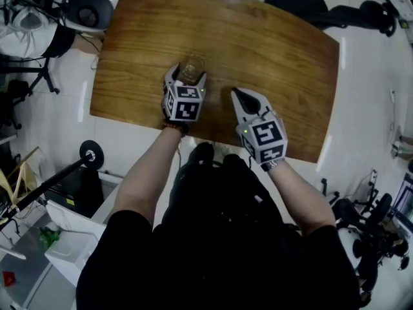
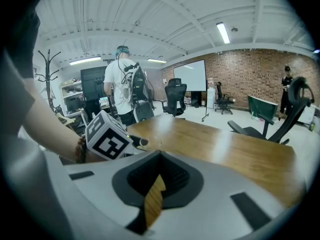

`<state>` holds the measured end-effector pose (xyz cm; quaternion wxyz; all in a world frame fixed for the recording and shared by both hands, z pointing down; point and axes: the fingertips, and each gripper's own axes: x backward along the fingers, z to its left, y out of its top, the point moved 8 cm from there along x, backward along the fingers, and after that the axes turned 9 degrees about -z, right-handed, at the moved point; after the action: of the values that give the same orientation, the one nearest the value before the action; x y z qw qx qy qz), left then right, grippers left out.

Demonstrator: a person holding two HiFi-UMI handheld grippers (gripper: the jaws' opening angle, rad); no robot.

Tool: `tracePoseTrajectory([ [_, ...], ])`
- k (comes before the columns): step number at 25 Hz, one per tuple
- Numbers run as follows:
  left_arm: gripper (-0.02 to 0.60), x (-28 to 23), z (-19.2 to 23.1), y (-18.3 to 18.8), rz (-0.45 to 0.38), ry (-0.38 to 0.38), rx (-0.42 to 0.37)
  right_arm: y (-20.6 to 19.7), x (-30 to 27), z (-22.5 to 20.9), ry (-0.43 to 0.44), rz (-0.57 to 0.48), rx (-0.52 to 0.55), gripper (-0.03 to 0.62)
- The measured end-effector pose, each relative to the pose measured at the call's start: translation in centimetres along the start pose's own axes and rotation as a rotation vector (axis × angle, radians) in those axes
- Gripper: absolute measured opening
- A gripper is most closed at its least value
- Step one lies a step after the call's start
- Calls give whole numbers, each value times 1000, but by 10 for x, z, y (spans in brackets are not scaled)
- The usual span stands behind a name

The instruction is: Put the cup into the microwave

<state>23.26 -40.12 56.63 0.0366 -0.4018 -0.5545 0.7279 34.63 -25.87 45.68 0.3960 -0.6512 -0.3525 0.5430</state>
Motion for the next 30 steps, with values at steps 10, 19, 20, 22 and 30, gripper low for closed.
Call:
tracePoseTrajectory([
  [10, 336, 30, -3, 2, -44, 92, 31, 0, 12, 3, 86, -17, 29, 2],
  [19, 336, 74, -13, 7, -101, 200, 66, 3, 30, 13, 199, -41, 67, 2],
  [20, 336, 80, -15, 7, -107, 212, 71, 3, 32, 14, 209, -44, 69, 2],
  [22, 336, 91, -18, 6, -118, 236, 79, 2, 37, 17, 229, -48, 75, 2],
  [30, 336, 135, -34, 3, -161, 338, 107, 1, 56, 31, 328, -72, 119, 2],
])
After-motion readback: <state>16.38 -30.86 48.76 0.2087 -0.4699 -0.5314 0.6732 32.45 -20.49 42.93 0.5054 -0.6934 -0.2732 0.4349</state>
